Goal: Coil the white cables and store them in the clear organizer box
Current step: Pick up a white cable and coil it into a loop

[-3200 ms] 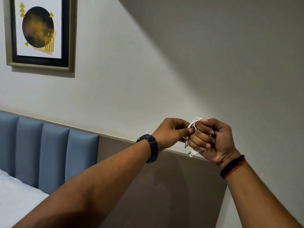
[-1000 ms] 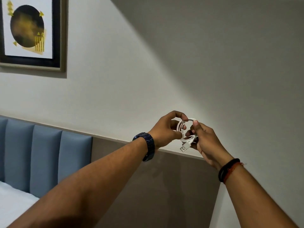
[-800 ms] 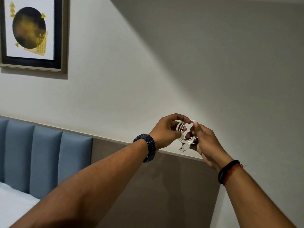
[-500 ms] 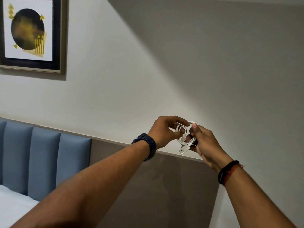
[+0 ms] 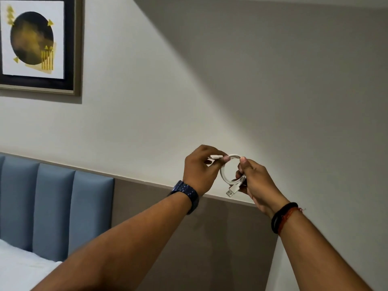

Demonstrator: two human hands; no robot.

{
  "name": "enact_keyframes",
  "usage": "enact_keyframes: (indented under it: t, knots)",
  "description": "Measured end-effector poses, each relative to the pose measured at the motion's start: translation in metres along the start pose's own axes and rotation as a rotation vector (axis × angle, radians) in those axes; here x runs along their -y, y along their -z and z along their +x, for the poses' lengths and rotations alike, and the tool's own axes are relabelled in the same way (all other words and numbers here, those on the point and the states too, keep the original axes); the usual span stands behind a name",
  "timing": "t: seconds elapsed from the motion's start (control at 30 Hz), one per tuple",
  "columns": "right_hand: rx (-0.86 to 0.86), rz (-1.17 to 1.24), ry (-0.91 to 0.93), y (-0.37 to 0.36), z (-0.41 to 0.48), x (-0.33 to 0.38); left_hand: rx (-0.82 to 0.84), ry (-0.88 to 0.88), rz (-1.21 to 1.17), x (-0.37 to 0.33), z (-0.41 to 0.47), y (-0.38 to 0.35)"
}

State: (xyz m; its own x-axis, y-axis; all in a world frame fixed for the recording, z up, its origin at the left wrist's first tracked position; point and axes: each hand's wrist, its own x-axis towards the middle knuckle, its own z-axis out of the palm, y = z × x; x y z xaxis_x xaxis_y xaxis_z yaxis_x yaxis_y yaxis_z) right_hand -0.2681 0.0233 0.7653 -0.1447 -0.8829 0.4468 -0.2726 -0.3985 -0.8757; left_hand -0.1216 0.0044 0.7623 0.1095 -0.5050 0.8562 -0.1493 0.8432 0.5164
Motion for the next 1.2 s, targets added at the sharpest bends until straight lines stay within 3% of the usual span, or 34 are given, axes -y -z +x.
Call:
enact_keyframes:
  t: [0.07, 0.23, 0.33, 0.43, 0.6, 0.73, 0.93, 1.2]
  knots:
    - [-0.013, 0.015, 0.019, -0.004, 0.002, 0.002, -0.091, 0.153, -0.114, -0.003, -0.004, -0.003]
    - [-0.097, 0.009, 0.072, -0.005, 0.003, 0.003, -0.177, 0.292, -0.216, -0.006, -0.012, -0.008]
    - [-0.112, 0.064, 0.115, -0.014, 0.0, 0.002, -0.229, 0.557, -0.417, -0.003, -0.013, -0.005]
    - [-0.068, 0.158, 0.108, -0.02, -0.003, 0.002, -0.192, 0.812, -0.767, -0.002, -0.011, -0.001]
    - [0.054, 0.24, 0.085, -0.023, -0.008, 0.006, -0.123, 0.947, -0.946, 0.004, -0.01, 0.003]
    - [0.093, 0.211, 0.075, -0.024, -0.009, 0.006, -0.18, 1.017, -0.863, 0.009, -0.012, 0.003]
    - [0.124, 0.215, 0.057, -0.022, -0.011, -0.001, -0.146, 0.944, -0.604, 0.014, -0.012, 0.001]
    - [0.13, 0.215, 0.052, -0.02, -0.011, -0.008, -0.093, 0.89, -0.473, 0.016, -0.01, 0.003]
